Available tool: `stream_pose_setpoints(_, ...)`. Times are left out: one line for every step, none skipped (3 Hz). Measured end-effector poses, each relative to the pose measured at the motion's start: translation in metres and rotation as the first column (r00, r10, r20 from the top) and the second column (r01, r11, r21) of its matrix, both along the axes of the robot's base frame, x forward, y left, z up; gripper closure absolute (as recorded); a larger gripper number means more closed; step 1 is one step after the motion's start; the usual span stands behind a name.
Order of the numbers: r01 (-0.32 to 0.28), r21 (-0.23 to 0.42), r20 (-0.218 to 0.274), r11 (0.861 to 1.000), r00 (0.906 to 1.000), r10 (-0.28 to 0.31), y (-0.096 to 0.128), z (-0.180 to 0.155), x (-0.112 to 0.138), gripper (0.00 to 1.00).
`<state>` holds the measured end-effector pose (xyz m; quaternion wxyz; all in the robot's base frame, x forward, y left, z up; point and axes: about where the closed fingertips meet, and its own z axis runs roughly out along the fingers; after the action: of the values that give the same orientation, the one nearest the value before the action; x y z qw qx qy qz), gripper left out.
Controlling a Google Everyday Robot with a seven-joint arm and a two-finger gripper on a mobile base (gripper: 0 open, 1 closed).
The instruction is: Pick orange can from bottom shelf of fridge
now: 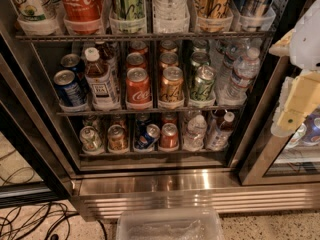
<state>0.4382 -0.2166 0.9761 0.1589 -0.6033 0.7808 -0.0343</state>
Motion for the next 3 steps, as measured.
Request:
stream_pose_setpoints(0.001, 0.006, 0.006, 1.0, 1.0, -0.001, 0.001, 0.0, 0.001, 0.0)
stream_pose_setpoints(0.01, 0.02, -0.019, 1.0, 0.9998, -0.01, 0.007, -0.035, -0.003, 0.0)
stream_pose_setpoints(0.006, 0.043, -0.044, 0.999, 0.999, -0.004, 0.026, -0.099, -0.009, 0.0)
